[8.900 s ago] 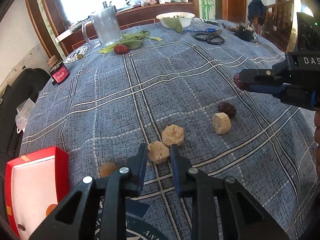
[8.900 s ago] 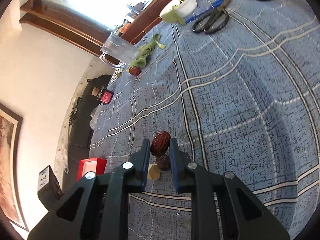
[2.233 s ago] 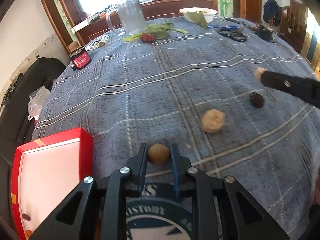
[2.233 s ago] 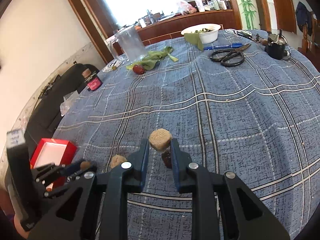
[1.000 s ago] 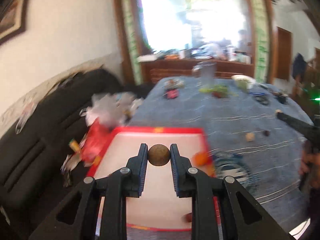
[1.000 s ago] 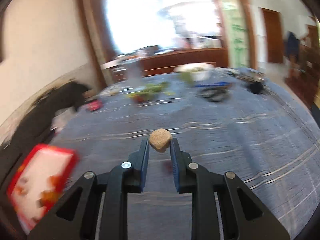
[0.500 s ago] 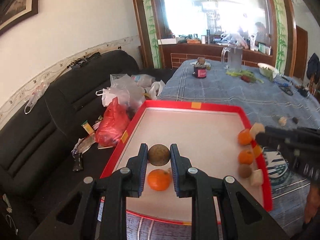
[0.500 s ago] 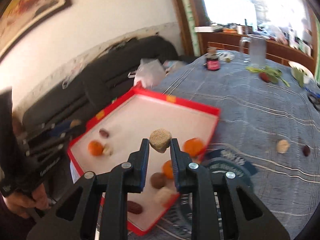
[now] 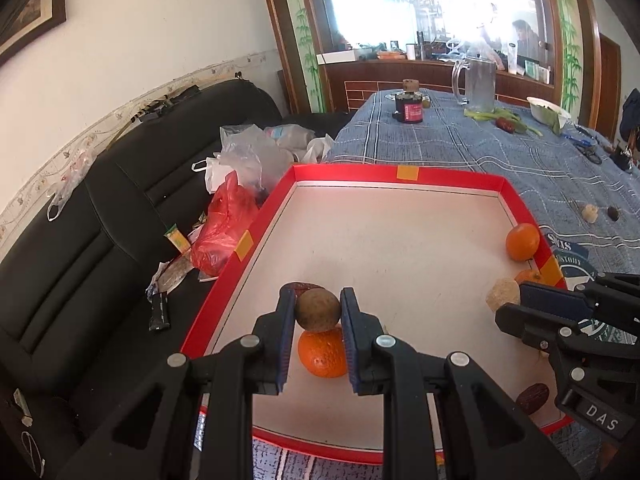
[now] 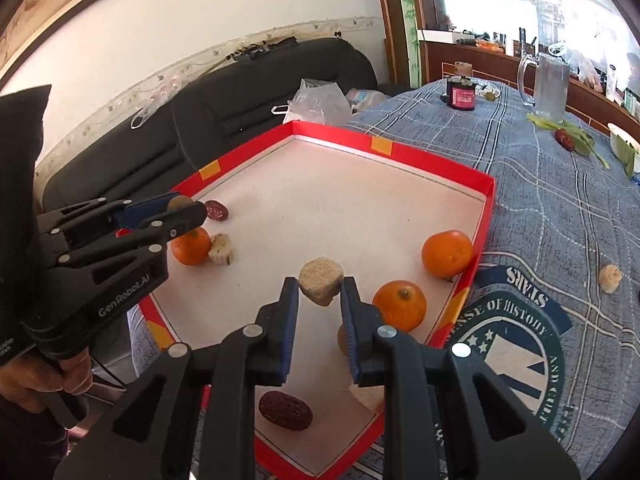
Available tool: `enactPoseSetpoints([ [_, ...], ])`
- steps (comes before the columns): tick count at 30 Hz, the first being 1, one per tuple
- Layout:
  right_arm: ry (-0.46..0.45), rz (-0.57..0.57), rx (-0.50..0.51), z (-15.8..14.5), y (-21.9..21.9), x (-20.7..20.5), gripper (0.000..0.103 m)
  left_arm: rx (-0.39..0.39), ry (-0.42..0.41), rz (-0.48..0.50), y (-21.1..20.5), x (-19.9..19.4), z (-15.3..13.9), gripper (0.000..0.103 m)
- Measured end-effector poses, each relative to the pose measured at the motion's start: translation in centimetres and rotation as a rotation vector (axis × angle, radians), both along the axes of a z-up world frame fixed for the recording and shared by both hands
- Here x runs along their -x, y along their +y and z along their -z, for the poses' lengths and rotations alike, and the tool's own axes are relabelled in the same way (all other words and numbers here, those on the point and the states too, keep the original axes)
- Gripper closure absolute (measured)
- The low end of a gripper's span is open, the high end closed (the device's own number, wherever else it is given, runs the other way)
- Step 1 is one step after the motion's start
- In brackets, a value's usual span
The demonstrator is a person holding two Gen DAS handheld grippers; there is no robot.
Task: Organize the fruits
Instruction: 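Open both tools to release the brown fruit and beige lump into the tray, then move both open tools back over the last beige lump and red date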
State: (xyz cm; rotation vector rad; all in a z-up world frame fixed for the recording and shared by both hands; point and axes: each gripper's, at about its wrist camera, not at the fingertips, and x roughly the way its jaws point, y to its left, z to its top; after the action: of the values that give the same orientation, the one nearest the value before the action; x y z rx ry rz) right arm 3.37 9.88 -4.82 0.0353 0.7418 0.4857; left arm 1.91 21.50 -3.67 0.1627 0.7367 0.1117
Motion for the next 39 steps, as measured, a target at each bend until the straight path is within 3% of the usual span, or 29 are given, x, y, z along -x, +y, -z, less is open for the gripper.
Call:
enactPoseSetpoints([
  [5,0.002,0.005,0.006,0.5,0.0,-0.2,0.079,-0.008,0.006,-0.018,-0.1,-0.3,0.4,0.081],
  [6,0.006,-0.003,0.003,0.4,-0.1,-0.3,0.079,-0.007,0.008,-0.018,-0.2,-0.3,0.4,0.077],
  [7,0.009,-0.004,0.003,0.3,-0.1,-0.3,0.079,-0.011,0.015,-0.023,-0.3,-0.4,0.5,0.064],
  [10,0.005,-0.009,-0.005,-0.1,-0.6,-0.1,0.066,-0.035,0.023,-0.037,-0.8,-0.4,0.7,0.039],
  [14,-0.038,-0.004,-0.075,-1.0,-2.3,1.0,0.059,-0.05,0.022,-0.045,-1.4,-0.1,0.3,0.036],
  [19,-0.097,0.034,-0.129,-1.8,-5.1,2.6,0.054,-0.063,-0.008,-0.033,-2.9,0.4,-0.8,0.025],
  [32,-0.084,0.366,-0.159,-1.3,-18.5,2.9,0.052,-0.104,-0.047,0.166,-13.0,-0.7,-2.8,0.024],
  [39,-0.112,0.489,-0.163,-2.1,-23.9,3.7,0.052,-0.119,-0.079,0.255,-17.4,-0.4,-3.9,0.021],
])
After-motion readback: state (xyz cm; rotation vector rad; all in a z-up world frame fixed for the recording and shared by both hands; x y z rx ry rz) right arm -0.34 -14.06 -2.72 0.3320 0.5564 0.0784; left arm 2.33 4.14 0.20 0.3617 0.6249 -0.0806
